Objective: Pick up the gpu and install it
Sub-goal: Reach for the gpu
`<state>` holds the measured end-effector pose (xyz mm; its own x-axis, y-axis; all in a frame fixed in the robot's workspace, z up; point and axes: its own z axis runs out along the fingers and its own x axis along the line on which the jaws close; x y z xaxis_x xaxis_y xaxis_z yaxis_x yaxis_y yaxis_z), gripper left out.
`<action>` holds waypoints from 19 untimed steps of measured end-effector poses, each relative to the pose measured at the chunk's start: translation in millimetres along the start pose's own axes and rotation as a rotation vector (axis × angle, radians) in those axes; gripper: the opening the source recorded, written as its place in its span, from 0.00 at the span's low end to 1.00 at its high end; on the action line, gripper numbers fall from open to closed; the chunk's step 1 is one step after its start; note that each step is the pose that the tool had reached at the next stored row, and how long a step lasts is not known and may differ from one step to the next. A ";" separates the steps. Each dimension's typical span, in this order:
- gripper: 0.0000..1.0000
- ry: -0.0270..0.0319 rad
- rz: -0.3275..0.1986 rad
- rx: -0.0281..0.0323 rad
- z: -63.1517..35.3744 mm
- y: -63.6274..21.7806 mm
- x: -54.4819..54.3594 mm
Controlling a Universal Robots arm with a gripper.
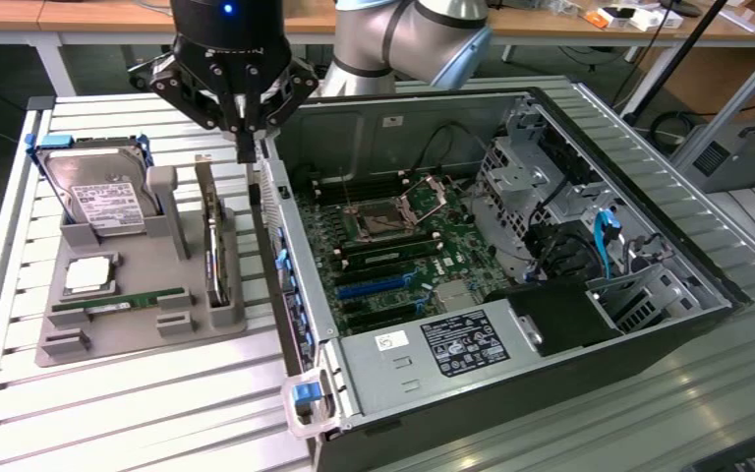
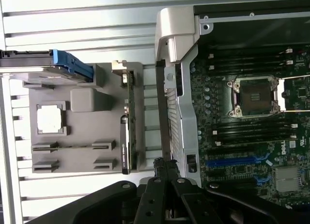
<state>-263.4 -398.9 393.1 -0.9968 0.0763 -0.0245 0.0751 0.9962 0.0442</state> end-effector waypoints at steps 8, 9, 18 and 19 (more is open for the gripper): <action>0.11 0.0000 0.000 0.0000 -0.2 -0.8 10.9; 0.11 0.0000 0.000 0.0000 -0.2 -0.9 12.3; 0.11 0.0000 0.000 0.0000 -0.5 -1.6 21.4; 0.11 0.0000 0.000 0.0000 -0.4 -1.7 22.3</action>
<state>-285.8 -398.9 392.9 -0.9968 0.0762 -0.0245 0.0751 0.9962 0.0442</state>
